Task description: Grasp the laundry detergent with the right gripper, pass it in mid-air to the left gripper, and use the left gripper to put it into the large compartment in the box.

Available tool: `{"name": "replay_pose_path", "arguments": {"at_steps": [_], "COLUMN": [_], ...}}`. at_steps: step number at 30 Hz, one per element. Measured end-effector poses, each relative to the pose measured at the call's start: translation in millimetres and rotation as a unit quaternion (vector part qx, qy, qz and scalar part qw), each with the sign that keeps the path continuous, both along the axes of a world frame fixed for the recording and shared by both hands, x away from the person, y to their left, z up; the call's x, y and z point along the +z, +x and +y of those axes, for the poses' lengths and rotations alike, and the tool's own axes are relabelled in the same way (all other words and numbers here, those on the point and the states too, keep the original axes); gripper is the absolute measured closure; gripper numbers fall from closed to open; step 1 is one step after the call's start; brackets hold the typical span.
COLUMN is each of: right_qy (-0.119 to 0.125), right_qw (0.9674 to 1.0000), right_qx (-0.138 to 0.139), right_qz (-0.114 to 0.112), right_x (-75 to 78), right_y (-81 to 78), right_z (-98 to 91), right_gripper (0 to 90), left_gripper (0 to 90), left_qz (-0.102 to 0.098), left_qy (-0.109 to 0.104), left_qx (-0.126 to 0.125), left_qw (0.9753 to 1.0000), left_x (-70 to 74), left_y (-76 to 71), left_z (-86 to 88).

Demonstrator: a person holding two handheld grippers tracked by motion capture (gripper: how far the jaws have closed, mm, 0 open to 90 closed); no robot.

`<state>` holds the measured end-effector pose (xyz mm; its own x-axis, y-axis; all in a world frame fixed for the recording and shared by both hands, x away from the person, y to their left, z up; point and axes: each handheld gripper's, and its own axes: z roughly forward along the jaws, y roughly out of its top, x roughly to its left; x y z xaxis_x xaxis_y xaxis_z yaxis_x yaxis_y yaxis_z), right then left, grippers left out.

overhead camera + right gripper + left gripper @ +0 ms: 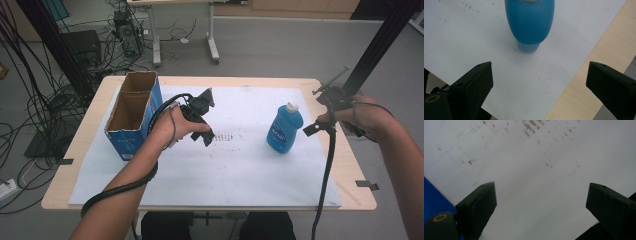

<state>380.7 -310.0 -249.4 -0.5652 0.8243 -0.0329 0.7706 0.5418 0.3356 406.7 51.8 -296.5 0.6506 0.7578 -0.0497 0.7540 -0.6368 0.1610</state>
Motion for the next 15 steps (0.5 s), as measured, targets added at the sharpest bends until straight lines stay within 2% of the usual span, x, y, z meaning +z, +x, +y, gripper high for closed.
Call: {"name": "replay_pose_path", "arguments": {"at_steps": [15], "right_qy": [0.017], "right_qw": [0.9998], "right_qx": [0.004], "right_qz": [0.000], "right_x": [-23.0], "right_y": [-4.7], "right_z": [-2.3], "right_gripper": [6.4], "left_gripper": [9.5], "left_qz": [-0.001], "left_qy": [-0.011], "left_qx": [0.004], "left_qw": [0.9999], "left_x": [-3.5], "left_y": [-0.5], "left_z": [-1.7]}}
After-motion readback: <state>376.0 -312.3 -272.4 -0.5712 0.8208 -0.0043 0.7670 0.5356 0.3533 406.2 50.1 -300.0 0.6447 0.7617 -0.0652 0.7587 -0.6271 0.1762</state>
